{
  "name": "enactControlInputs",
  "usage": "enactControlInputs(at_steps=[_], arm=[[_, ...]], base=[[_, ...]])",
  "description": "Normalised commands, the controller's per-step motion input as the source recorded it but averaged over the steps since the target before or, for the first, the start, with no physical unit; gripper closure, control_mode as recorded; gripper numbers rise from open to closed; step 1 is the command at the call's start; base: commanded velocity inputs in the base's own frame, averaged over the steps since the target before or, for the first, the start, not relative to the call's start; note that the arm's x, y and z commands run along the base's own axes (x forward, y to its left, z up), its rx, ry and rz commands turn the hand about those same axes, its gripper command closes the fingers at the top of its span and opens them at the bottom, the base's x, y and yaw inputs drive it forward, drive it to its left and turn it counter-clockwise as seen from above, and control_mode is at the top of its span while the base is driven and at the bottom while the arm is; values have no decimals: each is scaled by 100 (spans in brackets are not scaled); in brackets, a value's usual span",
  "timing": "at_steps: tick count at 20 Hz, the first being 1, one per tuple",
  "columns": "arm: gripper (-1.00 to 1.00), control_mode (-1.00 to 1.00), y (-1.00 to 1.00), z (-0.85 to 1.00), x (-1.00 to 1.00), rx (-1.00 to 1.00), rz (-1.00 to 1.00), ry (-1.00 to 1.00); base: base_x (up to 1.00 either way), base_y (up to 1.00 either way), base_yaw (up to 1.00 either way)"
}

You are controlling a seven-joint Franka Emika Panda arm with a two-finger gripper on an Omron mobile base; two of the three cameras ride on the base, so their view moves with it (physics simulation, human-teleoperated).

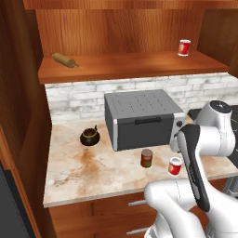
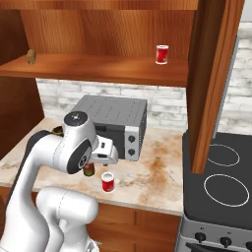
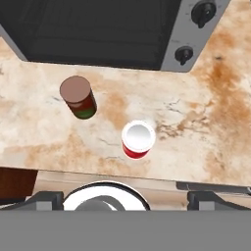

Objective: Pick the cans from the counter and place them in their designated side in the cabinet.

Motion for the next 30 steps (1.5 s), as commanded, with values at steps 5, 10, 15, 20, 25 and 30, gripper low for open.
enactControlInputs(at_steps=[5, 10, 15, 20, 25, 30], arm=[[-100, -100, -2, -16, 11, 0, 2, 1], [-100, -100, -7, -18, 9, 0, 0, 3], [-100, -100, -7, -16, 14, 0, 0, 3], [-100, -100, -2, -16, 16, 0, 0, 2], [-100, -100, 0, -20, 14, 0, 0, 2], [-100, -100, 0, -22, 9, 0, 0, 3]], base=[[0, 0, 0], [0, 0, 0], [0, 0, 0], [0, 0, 0], [0, 0, 0], [0, 0, 0]])
